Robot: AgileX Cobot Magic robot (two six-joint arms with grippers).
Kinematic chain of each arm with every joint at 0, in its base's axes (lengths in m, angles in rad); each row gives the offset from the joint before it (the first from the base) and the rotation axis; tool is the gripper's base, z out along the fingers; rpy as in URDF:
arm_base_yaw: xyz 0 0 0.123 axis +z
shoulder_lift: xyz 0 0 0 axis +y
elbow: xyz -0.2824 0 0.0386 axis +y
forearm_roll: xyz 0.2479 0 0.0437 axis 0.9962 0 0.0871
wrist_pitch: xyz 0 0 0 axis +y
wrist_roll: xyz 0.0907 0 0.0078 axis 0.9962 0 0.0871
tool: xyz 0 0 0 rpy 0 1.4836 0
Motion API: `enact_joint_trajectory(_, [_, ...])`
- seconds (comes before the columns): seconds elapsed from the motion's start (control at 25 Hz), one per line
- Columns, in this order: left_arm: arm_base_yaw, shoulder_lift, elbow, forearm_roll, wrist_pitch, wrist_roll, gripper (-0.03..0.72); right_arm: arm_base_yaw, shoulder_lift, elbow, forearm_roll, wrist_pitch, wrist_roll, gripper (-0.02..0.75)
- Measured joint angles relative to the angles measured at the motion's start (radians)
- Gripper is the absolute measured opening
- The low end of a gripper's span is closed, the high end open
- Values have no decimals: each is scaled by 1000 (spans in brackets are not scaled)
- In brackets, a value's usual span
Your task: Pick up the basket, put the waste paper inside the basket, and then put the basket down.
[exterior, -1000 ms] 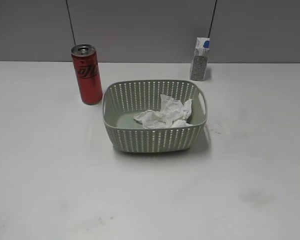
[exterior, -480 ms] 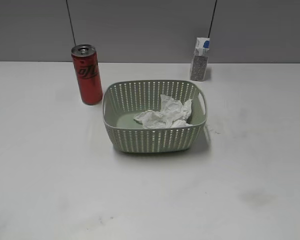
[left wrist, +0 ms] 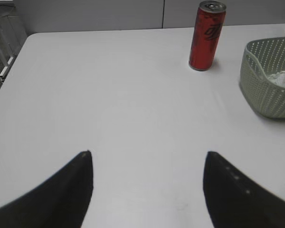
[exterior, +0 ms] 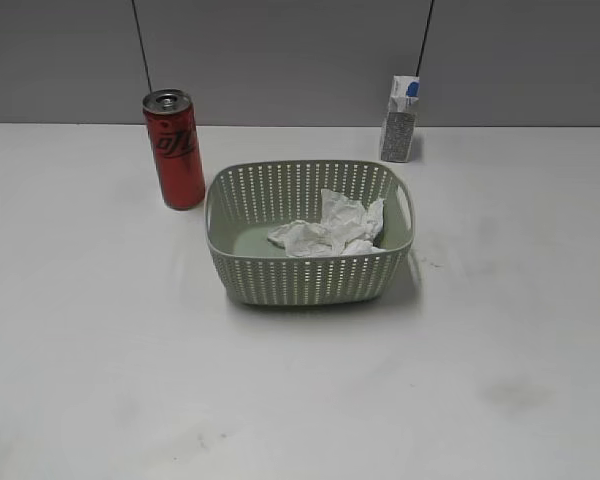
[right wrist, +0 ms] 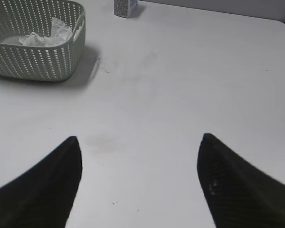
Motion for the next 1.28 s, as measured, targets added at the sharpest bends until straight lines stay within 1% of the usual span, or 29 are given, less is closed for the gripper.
enact_joint_trajectory(0.4, [0, 0, 2, 2, 0, 0, 543, 0, 0, 0, 1, -1, 1, 571])
enact_joint_trajectory(0.72, [72, 0, 4, 2, 0, 0, 535, 1, 0, 0, 2, -2, 2, 571])
enact_joint_trajectory(1.28, [73, 0, 5, 2, 0, 0, 506, 1, 0, 0, 2, -2, 2, 571])
